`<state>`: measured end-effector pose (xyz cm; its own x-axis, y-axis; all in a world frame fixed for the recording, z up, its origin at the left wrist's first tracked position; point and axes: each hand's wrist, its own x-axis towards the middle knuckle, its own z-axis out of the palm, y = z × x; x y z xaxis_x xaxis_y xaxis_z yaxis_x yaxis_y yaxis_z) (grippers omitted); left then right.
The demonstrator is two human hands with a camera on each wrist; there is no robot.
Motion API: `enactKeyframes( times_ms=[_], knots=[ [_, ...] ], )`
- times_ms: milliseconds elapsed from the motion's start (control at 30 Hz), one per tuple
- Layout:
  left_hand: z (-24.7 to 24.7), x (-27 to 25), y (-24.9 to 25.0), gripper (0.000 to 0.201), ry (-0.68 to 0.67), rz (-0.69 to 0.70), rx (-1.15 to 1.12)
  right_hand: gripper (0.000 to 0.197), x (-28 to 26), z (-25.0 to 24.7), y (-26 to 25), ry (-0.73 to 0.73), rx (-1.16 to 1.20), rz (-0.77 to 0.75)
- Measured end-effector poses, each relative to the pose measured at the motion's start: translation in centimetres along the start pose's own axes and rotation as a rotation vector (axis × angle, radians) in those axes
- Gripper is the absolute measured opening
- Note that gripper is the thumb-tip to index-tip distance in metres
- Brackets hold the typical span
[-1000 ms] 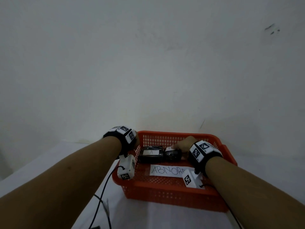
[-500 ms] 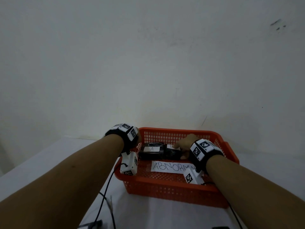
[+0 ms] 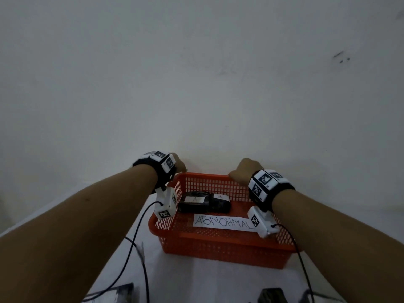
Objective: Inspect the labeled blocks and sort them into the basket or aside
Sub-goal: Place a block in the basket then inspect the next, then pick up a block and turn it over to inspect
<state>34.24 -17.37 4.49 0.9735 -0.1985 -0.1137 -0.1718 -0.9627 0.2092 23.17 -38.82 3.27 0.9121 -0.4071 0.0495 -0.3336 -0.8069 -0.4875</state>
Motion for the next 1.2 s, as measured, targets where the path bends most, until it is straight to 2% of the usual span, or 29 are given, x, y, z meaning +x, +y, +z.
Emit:
enactKeyframes(
  times_ms=[67,100,167,300,433,633,800,967,1067,1200],
  knots=[
    [-1.3,-1.3,0.1,0.061,0.114,0.03,-0.038,0.026,-2.2,-1.4,-0.9,0.007,-0.074,-0.063],
    [-1.9,-2.6,0.3,0.062,0.158,0.061,-0.064,0.029,-3.2,-2.0,-1.0,0.0,-0.108,-0.103],
    [-3.0,-5.2,0.7,0.06,0.231,0.132,-0.108,0.049,-5.6,-3.2,-1.6,0.011,-0.154,-0.157],
    [-3.9,-10.3,0.3,0.054,0.346,0.283,-0.138,0.069,-10.0,-4.9,-3.1,0.031,-0.17,-0.237],
    [-3.8,-15.7,-0.8,0.055,0.404,0.39,-0.066,0.085,-14.5,-5.5,-4.3,0.055,-0.203,-0.292],
    [-0.9,-23.5,-3.4,0.069,0.302,0.443,0.021,0.1,-20.9,-3.9,-4.6,0.025,-0.216,-0.356],
    [1.8,-28.6,-6.3,0.065,0.235,0.426,0.009,0.114,-25.4,-0.5,-5.0,-0.021,-0.177,-0.456],
    [4.2,-31.1,-10.4,0.078,0.173,0.337,0.051,0.1,-29.7,3.5,-6.0,-0.084,-0.231,-0.504],
    [5.0,-32.0,-12.6,0.081,0.152,0.304,0.078,0.106,-31.1,5.7,-7.0,-0.143,-0.278,-0.549],
    [6.3,-32.4,-14.7,0.086,0.103,0.257,0.107,0.104,-31.4,8.0,-8.2,-0.243,-0.346,-0.561]
  ],
)
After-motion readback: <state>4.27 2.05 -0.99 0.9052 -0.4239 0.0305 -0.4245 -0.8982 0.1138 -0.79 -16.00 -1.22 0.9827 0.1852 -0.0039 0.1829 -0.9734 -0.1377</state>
